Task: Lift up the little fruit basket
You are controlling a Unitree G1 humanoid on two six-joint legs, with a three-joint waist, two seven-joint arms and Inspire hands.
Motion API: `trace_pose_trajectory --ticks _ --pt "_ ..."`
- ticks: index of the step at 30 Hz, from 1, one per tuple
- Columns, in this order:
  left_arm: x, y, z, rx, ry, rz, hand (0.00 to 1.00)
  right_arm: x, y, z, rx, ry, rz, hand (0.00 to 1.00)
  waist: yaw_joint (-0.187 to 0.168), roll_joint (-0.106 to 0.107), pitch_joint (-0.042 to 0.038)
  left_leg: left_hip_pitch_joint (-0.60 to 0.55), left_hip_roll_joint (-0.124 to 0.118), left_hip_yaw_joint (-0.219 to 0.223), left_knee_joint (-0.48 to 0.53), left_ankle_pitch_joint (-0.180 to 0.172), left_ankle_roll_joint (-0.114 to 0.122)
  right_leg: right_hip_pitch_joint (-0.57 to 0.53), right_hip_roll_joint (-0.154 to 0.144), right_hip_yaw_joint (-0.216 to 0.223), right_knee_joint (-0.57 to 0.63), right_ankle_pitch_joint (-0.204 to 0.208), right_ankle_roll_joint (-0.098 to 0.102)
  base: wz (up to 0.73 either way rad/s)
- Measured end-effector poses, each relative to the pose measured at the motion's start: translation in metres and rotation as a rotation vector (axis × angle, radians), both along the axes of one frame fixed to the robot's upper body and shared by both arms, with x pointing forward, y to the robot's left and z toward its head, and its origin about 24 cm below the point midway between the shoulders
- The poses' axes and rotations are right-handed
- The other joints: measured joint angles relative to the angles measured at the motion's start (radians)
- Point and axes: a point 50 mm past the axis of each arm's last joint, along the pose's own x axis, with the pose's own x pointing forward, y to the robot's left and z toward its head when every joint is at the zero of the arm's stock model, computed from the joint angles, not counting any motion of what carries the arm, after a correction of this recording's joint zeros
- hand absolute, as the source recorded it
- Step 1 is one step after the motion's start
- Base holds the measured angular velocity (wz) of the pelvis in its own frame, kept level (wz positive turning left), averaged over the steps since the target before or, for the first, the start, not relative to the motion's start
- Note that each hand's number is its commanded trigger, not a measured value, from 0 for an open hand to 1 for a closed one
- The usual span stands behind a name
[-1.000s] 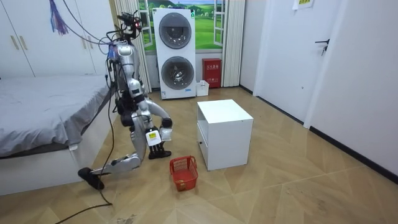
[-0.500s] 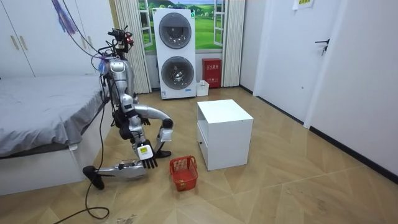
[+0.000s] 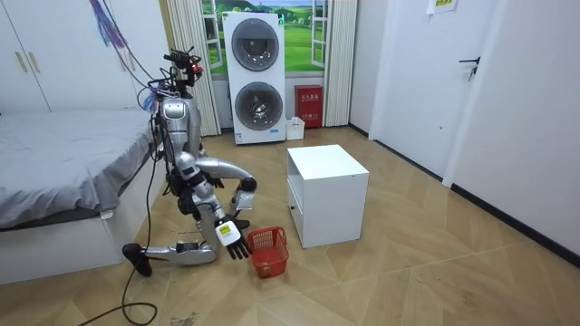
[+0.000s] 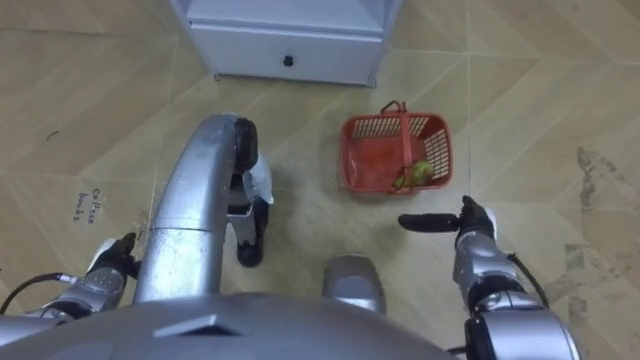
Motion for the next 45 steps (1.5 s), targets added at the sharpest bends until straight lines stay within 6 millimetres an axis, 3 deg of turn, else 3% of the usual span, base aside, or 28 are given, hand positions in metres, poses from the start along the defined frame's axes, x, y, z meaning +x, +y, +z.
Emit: trace_pose_trajectory --ticks 3,10,23,27,30,37,42,45 --pt "-0.01 -0.001 -0.002 0.011 0.005 0.005 0.0 0.019 -0.007 0.016 -0.071 -0.113 -0.021 0.0 -0.009 -0.001 -0.0015 -0.002 -0.023 -0.018 0.0 -0.005 -0.016 -0.002 -0.001 0.013 0.001 0.0 0.0 -0.09" --pt "-0.015 0.002 -0.001 0.023 0.011 -0.01 0.0 0.052 -0.01 0.044 -0.139 -0.276 -0.03 0.0 -0.01 0.0 -0.0008 -0.004 -0.039 -0.008 0.0 -0.006 -0.013 0.0 -0.025 0.022 0.0 0.002 0.003 -0.02" --pt "-0.016 0.013 0.002 0.036 0.002 -0.007 0.0 0.075 -0.018 0.064 -0.167 -0.36 -0.037 0.0 0.054 0.052 0.0205 -0.042 -0.043 0.018 -0.007 0.003 0.009 -0.036 -0.051 0.021 0.0 0.003 0.004 0.02" --pt "-0.02 0.021 0.004 0.04 0.022 -0.011 0.0 0.087 -0.017 0.069 -0.138 -0.372 -0.011 0.0 0.084 0.061 0.0205 -0.048 -0.046 0.031 -0.018 0.007 0.012 -0.046 -0.065 0.012 -0.001 0.003 0.004 0.06" --pt "-0.02 0.027 0.006 0.038 0.035 -0.019 0.0 0.088 -0.022 0.068 -0.146 -0.346 0.007 0.0 0.115 0.063 0.0205 -0.048 -0.046 0.041 -0.025 0.008 0.014 -0.05 -0.073 0.011 -0.003 0.003 0.004 0.04" --pt "-0.026 0.036 0.009 0.035 0.083 -0.053 0.0 0.085 -0.027 0.067 -0.141 -0.313 0.074 0.0 0.146 0.068 0.0236 -0.05 -0.05 0.041 -0.027 0.008 0.014 -0.048 -0.075 0.002 -0.007 0.003 0.005 0.03" --pt "-0.028 0.035 0.008 0.017 0.102 -0.07 0.0 0.081 -0.037 0.064 -0.114 -0.277 0.077 0.0 0.173 0.085 0.033 -0.053 -0.055 0.043 -0.027 0.009 0.016 -0.048 -0.08 -0.008 -0.008 0.004 0.006 0.03" --pt "-0.035 0.034 0.007 -0.001 0.123 -0.065 0.0 0.075 -0.048 0.062 -0.121 -0.232 0.069 0.0 0.174 0.094 0.032 -0.06 -0.06 0.068 -0.041 0.016 0.026 -0.061 -0.109 -0.005 -0.009 0.004 0.006 0.07"
